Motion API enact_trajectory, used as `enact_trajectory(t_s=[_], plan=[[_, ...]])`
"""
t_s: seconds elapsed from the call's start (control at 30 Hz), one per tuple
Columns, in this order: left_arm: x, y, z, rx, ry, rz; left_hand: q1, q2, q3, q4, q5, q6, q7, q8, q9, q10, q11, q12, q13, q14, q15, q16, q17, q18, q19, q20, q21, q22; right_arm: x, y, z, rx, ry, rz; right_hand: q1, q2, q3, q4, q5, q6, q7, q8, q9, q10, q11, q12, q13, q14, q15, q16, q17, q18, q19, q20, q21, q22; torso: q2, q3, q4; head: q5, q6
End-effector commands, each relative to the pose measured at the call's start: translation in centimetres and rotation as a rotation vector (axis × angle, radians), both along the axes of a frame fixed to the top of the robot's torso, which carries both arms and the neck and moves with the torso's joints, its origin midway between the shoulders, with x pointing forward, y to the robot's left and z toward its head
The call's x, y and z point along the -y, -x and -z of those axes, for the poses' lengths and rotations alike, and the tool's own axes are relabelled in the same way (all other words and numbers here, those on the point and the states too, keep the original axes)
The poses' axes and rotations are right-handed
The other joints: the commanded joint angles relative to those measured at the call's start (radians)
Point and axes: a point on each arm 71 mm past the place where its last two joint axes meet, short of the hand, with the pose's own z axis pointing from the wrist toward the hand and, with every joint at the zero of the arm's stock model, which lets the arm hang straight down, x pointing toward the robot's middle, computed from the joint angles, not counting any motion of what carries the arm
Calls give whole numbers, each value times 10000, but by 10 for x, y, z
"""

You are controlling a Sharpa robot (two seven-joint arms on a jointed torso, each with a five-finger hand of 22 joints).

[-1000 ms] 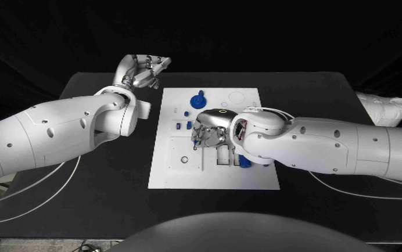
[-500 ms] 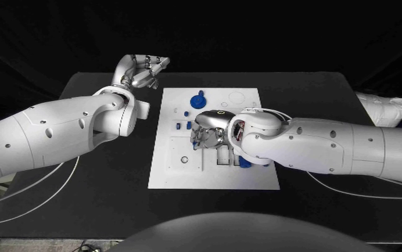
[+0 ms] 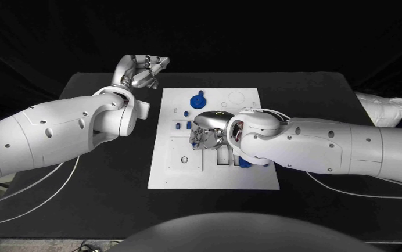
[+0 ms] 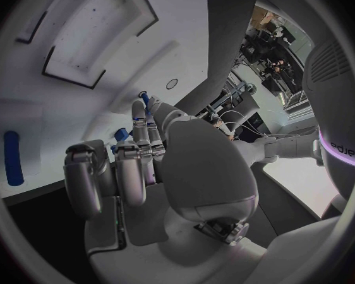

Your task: Assemble the parts on the task board

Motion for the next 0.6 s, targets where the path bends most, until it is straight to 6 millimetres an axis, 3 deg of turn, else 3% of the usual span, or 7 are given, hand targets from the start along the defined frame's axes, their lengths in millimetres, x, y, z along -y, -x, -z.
enact_trajectory(t_s=[0.03,0.6], plan=[[2,1,-1,109,36,198,-17,83,-72,-1,39,-63,-29,35,3,-24,-18,53,16,38,19,-45,-17,31,52,-1,-35,-12,-2,2,1,211,253,-321,-25,62,-20,-25,15,9,-3,22,8,-88,23,-63,-9,1024,77,41,2631,-68,1047,64,45,2631,10,2,9,-13,2],[2,0,-1,110,35,201,-17,83,-72,-1,39,-63,-29,35,3,-24,-18,53,16,38,19,-45,-17,31,52,-1,-35,-12,-7,6,-1,1358,979,-1138,-11,54,-13,-40,13,-33,-6,-12,-4,-161,22,-63,-9,1024,89,41,2631,-68,1047,84,45,2631,6,9,7,-55,2]])
